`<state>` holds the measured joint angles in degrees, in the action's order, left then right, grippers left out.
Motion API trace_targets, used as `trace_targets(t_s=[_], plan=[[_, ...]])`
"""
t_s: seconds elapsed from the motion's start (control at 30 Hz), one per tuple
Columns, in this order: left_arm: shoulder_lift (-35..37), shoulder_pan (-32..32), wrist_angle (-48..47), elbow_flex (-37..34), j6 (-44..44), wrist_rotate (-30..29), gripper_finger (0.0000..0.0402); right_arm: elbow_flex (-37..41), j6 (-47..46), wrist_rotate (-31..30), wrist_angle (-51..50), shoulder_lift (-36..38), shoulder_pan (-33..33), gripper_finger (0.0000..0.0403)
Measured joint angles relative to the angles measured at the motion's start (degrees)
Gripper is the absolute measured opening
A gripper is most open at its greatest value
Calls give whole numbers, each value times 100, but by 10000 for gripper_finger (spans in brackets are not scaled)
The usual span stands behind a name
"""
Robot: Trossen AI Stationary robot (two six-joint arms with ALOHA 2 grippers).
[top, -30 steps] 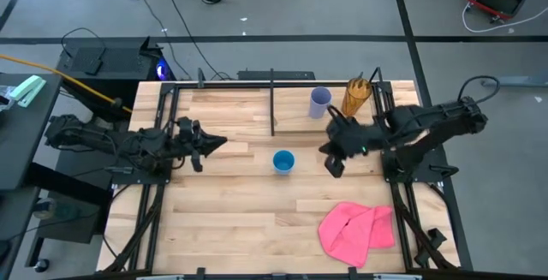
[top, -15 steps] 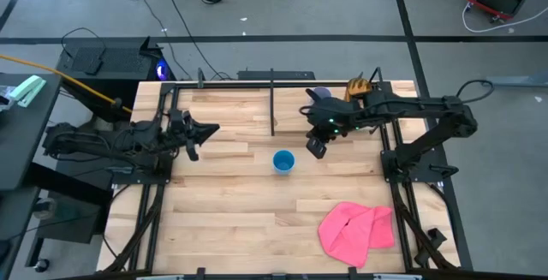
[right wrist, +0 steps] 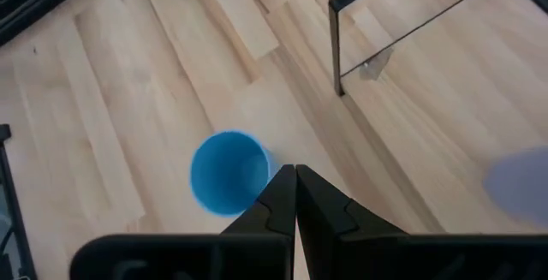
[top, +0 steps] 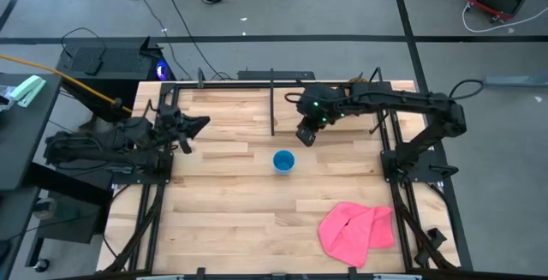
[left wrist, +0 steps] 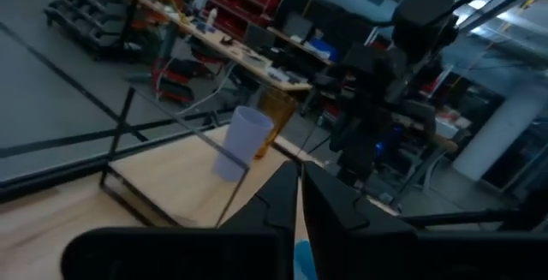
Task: Stack small to large cups/mugs on shelf
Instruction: Put the blue cup on the shelf
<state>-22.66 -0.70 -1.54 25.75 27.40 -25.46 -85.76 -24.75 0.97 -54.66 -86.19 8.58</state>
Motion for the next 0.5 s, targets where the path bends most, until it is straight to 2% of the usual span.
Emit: trace_targets(t_s=[0.23, 0.33, 0.5], plan=[[-19, 173, -534, 1, 630, 106, 7, 0, 54, 456, -6, -493, 311, 17], [-14, 71, -413, 1, 641, 378, 6, 0, 80, 552, -11, -609, 213, 17], [-18, -28, -614, 1, 490, 272, 25, 0, 49, 505, -78, -719, -58, 17]])
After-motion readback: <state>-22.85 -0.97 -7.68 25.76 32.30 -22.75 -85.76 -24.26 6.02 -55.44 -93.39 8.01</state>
